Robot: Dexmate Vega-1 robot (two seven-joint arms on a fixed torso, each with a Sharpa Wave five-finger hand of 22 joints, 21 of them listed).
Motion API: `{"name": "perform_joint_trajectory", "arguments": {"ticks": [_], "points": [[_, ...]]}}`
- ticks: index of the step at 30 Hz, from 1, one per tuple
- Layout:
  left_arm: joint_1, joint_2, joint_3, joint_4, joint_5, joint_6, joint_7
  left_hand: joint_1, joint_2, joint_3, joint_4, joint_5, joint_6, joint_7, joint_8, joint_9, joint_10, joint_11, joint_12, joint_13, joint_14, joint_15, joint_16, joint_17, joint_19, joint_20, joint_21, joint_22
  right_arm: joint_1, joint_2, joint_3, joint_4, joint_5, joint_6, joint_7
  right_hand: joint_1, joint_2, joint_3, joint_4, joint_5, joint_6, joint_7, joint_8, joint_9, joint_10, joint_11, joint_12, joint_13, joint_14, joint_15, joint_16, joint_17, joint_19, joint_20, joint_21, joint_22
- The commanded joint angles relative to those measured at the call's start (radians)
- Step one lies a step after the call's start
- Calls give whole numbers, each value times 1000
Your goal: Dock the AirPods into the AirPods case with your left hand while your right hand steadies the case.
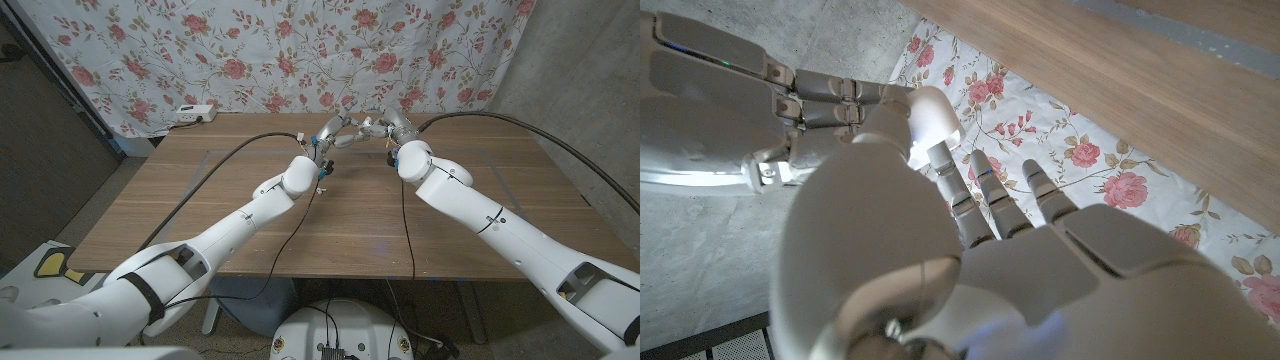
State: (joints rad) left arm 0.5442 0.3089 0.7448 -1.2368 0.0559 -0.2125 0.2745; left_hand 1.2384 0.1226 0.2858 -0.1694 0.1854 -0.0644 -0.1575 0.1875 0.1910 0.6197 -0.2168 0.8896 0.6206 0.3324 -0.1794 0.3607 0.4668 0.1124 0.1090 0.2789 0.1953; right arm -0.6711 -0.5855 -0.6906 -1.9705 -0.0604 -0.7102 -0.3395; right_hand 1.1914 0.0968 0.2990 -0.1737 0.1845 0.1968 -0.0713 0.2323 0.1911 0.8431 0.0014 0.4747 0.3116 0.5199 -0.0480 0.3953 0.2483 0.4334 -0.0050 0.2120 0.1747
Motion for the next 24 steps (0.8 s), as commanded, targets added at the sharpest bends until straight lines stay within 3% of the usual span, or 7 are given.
{"name": "perform_joint_trajectory", "arguments": {"ticks": [1, 6, 14, 24], "points": [[7, -5, -3, 0, 0, -3, 22, -10, 9, 17, 27, 7, -16, -3, -4, -1, -25, -2, -22, -18, -30, -1, -27, -15, 5, 7, -5, 4, -19, -9, 22, -2, 19, 18, -17, 19, -2, -5, -3, 1, 14, 0, 0, 0, 186, -173, 7, -3, 17, -175, 9, 6, 2, 8, 0, 1], [16, -13, -6, -2, 9, -8, 54, -67, -15, -4, 41, 5, -80, 2, -13, -2, -104, 0, -84, -64, -84, 17, -78, -42, -6, 7, -9, 5, -28, -10, 32, -1, 26, 31, -27, 25, -3, -9, -1, 1, 20, 0, -1, 0, 188, -175, 7, -6, 21, -175, 13, 9, 0, 12, -2, 1], [14, 1, -3, -10, -2, -10, 14, -178, -62, -60, 65, -4, -135, -7, -3, -4, -208, 5, -164, -126, -157, 48, -133, -68, -36, -3, -22, 7, -32, -13, 41, 2, 33, 35, -31, 30, -4, -13, 2, 1, 26, 0, -2, 0, 189, -174, 7, -9, 26, -174, 17, 13, -4, 19, -4, 1], [15, 2, -2, -1, -5, -31, 2, -240, -87, -87, 75, -9, -153, -11, 1, -5, -281, 5, -214, -156, -203, 72, -159, -88, -49, 3, -28, 8, -49, -12, 61, 0, 45, 37, -56, 34, -4, -20, 7, 1, 35, -2, -3, 1, 188, -174, 6, -13, 24, -173, 20, 19, -8, 22, -7, 1]]}}
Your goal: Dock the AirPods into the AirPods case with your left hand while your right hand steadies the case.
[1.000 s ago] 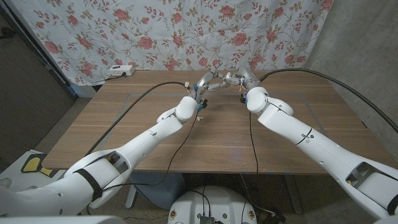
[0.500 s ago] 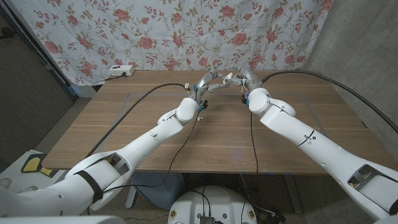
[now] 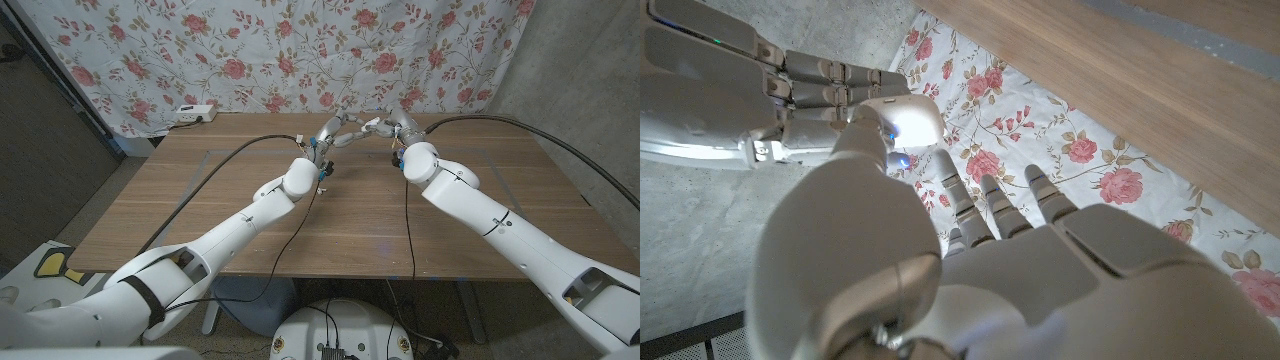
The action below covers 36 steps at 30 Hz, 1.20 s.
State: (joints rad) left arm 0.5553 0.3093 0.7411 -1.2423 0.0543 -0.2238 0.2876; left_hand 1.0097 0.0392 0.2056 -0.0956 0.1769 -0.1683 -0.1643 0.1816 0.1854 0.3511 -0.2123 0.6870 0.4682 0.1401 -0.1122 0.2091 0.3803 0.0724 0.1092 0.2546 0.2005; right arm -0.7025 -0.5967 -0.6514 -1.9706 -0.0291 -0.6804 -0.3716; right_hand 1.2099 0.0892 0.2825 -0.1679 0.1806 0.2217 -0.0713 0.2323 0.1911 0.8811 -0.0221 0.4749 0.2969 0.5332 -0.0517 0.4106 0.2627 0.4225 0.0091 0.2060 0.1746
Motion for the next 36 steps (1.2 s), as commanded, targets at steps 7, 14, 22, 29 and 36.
{"name": "perform_joint_trajectory", "arguments": {"ticks": [7, 14, 22, 29, 36], "points": [[32, 5, -10, -16, -26, -24, -10, -32, -11, -15, 6, 0, -53, -6, 8, 1, -26, 1, -27, -12, -26, 8, -12, -10, -12, 2, -5, 3, -38, 2, 45, 5, 23, 22, -55, 19, 5, -7, 3, 5, 15, -3, -4, 1, 147, -150, 5, 0, 9, -170, 6, 8, 0, 10, -2, 1], [78, 22, -39, -73, -45, 1, 17, -55, -14, -23, 14, 1, -48, -6, 11, 1, -21, 1, -32, -18, -29, 8, -10, -14, -14, 1, -6, 4, -81, 11, 105, 5, 71, 77, -86, 61, 20, -35, 5, 5, 27, -4, -20, 1, 140, -149, 14, -6, 128, -183, 89, 72, 118, -32, 46, 12], [129, 67, -73, -170, -61, 41, 28, -80, -14, -29, 24, 2, -47, -3, 13, 1, -19, 4, -40, -25, -28, 12, -7, -19, -14, 2, -6, 4, -137, 21, 161, 21, 122, 220, -122, 69, 15, -43, 5, 5, 37, -11, -20, 2, 135, -151, 14, -6, 108, -182, 84, 82, 103, -18, 42, 15], [149, 81, -87, -213, -61, 59, 38, -92, -14, -32, 26, 2, -36, 0, 17, 0, -15, 5, -45, -30, -21, 16, -3, -24, -12, 6, -6, 4, -161, 23, 178, 54, 148, 329, -121, 73, 29, -56, 15, 6, 50, -14, -21, 3, 128, -158, 18, -6, 124, -184, 107, 116, 152, -56, 68, 23], [182, 88, -107, -264, -58, 79, 76, -93, -13, -28, 20, 4, 1, -3, 30, 0, 13, 13, -48, -42, 1, 17, 5, -36, 0, 8, -1, 5, -173, 21, 187, 78, 159, 405, -117, 75, 29, -61, 15, 6, 54, -15, -21, 3, 125, -158, 18, -6, 130, -185, 115, 128, 161, -59, 74, 26]]}}
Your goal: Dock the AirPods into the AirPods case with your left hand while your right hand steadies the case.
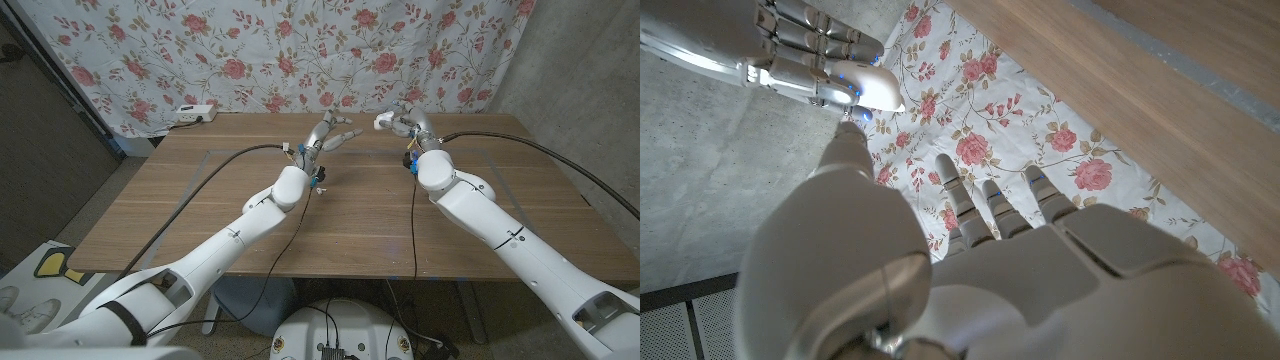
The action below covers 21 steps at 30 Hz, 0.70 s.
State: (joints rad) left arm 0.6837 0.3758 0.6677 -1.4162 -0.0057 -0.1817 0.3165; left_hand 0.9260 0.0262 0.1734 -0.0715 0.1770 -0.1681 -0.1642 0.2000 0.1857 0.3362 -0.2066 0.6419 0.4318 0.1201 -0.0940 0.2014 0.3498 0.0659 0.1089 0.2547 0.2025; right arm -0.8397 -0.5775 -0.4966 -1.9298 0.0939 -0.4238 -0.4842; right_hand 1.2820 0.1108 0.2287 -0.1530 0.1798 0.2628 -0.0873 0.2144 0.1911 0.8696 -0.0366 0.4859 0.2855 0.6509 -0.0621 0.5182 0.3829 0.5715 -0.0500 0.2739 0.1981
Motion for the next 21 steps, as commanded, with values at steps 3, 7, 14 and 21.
{"name": "perform_joint_trajectory", "arguments": {"ticks": [3, 7, 14, 21], "points": [[61, 38, -44, -114, -14, 41, 29, -5, 2, 8, -10, 5, -9, -4, 6, -1, 22, 22, -17, -15, 30, -7, 15, -14, 13, 6, 1, 3, -44, -1, 37, 39, 40, 164, -5, 3, 7, -8, 0, 6, 14, 1, -3, 3, 136, -144, 7, 5, 13, -174, 9, 11, 13, 0, 8, 3], [83, 54, -65, -155, -19, 58, 42, -3, 5, 12, -13, 5, 0, -4, 8, -1, 35, 18, -20, -23, 44, -13, 20, -20, 15, 5, 2, 3, -53, -6, 44, 38, 46, 169, -2, 5, 6, -10, -1, 6, 14, 1, -4, 3, 135, -145, 7, 5, 11, -174, 10, 14, 11, 0, 8, 4], [113, 81, -84, -208, -21, 95, 52, -6, 6, 14, -16, 5, 15, -7, 11, -2, 53, 12, -25, -33, 50, -15, 21, -27, 15, 9, 1, 2, -61, -6, 50, 44, 44, 193, -12, 11, 18, -16, 1, 7, 19, -3, -6, 3, 135, -145, 10, 3, 69, -177, 49, 52, 24, -4, 22, 9], [149, 101, -107, -281, -22, 172, 80, 4, 16, 24, -23, 6, 20, -4, 10, -2, 54, 17, -36, -43, 50, -12, 20, -35, 14, 13, 1, 2, -70, -4, 54, 44, 37, 212, -21, 19, 16, -19, -3, 8, 27, -1, -5, 3, 136, -144, 12, 1, 98, -178, 68, 75, 26, -4, 28, 12]]}}
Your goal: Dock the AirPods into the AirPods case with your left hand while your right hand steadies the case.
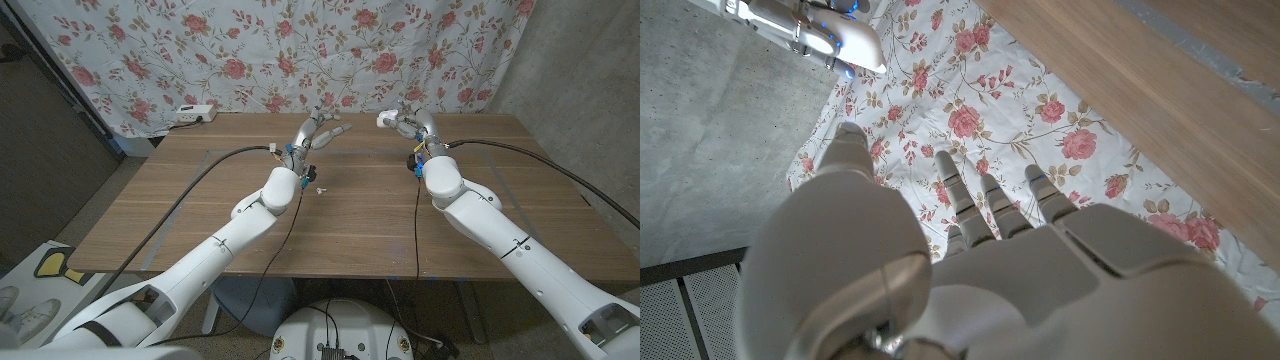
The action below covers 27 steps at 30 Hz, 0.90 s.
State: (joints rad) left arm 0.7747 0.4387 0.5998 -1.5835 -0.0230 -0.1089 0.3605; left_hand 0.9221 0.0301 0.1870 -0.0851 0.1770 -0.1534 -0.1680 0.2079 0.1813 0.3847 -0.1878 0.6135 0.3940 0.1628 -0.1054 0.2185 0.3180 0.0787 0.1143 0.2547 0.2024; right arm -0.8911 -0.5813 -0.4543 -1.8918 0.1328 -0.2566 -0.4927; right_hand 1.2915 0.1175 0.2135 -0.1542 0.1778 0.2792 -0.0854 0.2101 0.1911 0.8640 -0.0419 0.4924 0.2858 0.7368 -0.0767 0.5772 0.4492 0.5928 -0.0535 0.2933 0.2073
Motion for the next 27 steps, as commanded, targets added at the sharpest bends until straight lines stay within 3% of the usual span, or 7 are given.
{"name": "perform_joint_trajectory", "arguments": {"ticks": [1, 16, 21, 27], "points": [[66, 43, -49, -115, -23, 86, 28, 13, 15, 13, -13, 7, 5, 1, 2, 2, 6, -2, -10, -7, 7, 1, 3, -5, 1, 9, 0, 2, -21, -1, 14, 10, 0, 56, -10, 10, 9, -4, -2, 10, 11, -2, 0, 3, 141, -139, 5, 1, 12, -163, 9, 10, 3, -1, 9, 3], [123, 91, -93, -214, -18, 187, 84, 10, 16, 16, -19, 5, 5, 1, -2, 2, 14, -2, -25, -22, 6, 3, 2, -17, -8, 11, -4, 2, -29, -6, 16, 32, -1, 122, 12, 19, 6, -8, -4, 10, -3, -2, -7, 3, 141, -140, 7, 0, 18, -163, 15, 28, 1, 0, 13, 5], [113, 116, -108, -217, -32, 189, 58, 7, 16, 16, -19, 5, 4, 3, -3, 2, 17, -5, -28, -26, -1, 6, -1, -19, -11, 10, -5, 2, -31, -7, 17, 34, -3, 130, 17, 20, 6, -9, -4, 10, -6, -1, -9, 3, 140, -140, 7, -1, 18, -163, 15, 33, -4, -2, 13, 5], [141, 116, -129, -241, -27, 205, 107, 4, 19, 17, -19, 5, 4, 4, -4, 2, 19, -4, -34, -30, -8, 9, -2, -23, -14, 9, -6, 2, -38, -8, 22, 32, -6, 136, 16, 22, 6, -9, -4, 11, -5, 0, -9, 3, 138, -139, 7, -1, 17, -163, 15, 37, -6, -2, 13, 6]]}}
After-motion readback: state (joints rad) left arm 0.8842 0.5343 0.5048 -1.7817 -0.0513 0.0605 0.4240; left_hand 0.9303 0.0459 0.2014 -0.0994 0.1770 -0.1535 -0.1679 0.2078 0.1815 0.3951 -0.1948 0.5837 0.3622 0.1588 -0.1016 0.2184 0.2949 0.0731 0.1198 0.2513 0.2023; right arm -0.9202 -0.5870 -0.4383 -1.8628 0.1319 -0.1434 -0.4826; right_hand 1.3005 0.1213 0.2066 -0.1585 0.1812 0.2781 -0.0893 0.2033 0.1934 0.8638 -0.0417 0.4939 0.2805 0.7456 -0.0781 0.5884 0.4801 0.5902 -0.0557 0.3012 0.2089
